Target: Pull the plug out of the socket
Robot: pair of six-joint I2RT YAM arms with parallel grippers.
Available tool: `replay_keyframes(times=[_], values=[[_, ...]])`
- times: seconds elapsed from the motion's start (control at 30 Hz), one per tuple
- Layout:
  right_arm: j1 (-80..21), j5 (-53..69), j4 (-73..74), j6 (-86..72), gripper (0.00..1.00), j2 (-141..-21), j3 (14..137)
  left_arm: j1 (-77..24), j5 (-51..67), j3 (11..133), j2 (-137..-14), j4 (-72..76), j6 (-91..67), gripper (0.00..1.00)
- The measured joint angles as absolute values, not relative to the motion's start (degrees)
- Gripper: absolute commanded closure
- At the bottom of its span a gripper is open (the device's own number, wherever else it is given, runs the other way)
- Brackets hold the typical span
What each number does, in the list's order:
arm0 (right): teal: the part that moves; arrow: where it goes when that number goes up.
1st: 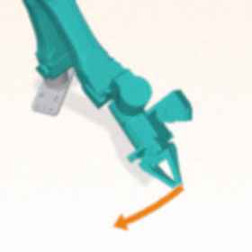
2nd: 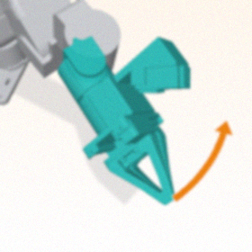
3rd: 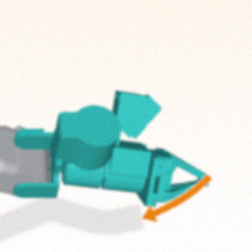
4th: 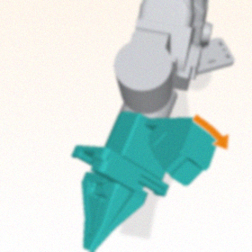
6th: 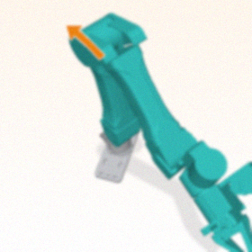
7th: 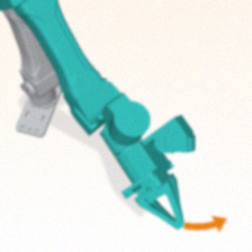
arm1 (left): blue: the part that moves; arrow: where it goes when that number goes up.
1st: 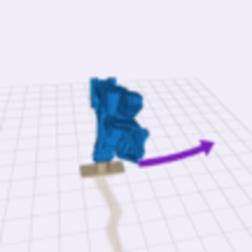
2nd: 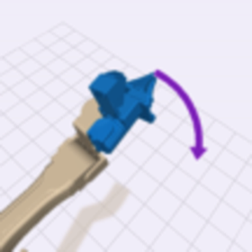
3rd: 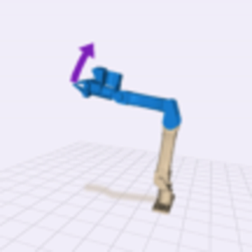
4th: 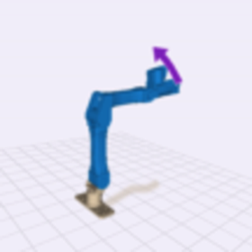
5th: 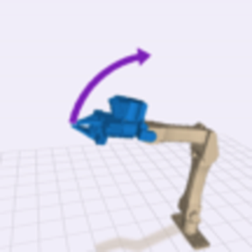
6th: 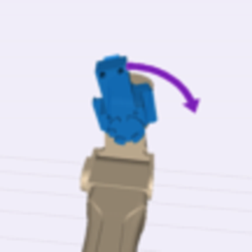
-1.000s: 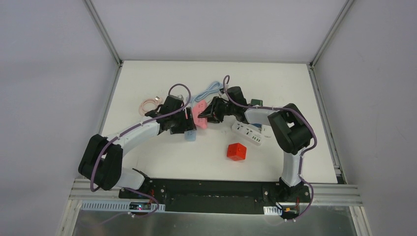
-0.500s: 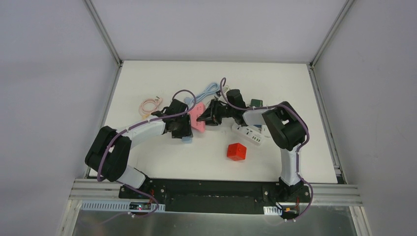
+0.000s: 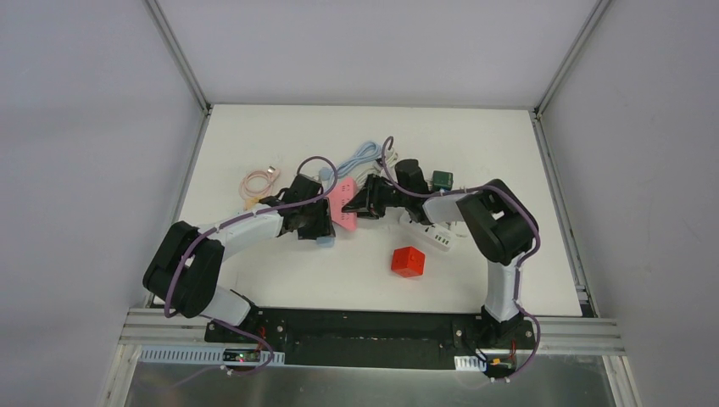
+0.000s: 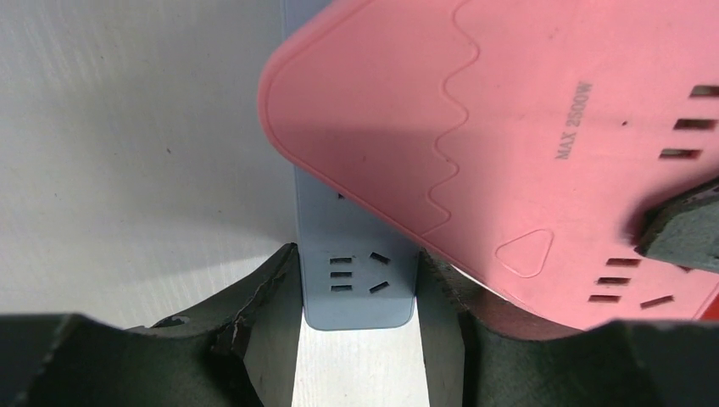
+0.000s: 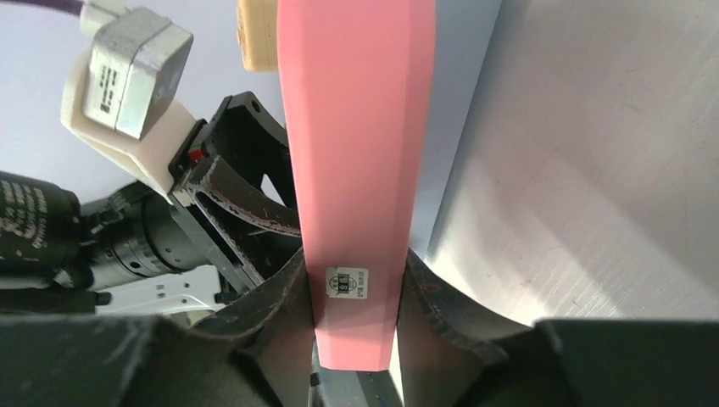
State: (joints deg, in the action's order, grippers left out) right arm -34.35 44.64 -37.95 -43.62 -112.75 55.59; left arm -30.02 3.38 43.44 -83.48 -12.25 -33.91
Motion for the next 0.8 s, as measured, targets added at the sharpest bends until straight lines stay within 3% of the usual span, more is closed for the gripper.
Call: replay_keyframes(times=[0.37,0.5,0.8], values=[[-31.66,49.28,-51.77,-69.84,1.0,-120.29,56.88,-30.0,2.39,42.83,-83.48,-9.45,-33.78,0.82],[-31.79,49.5,-50.74,-64.31,1.0,-119.96,56.86,-30.0,2.33,42.83,-83.46,-9.39,-33.76,0.81],[-34.17,43.51,-31.2,-42.13,1.0,-111.53,58.57,-30.02,2.46,42.81,-83.4,-9.91,-33.54,0.81]])
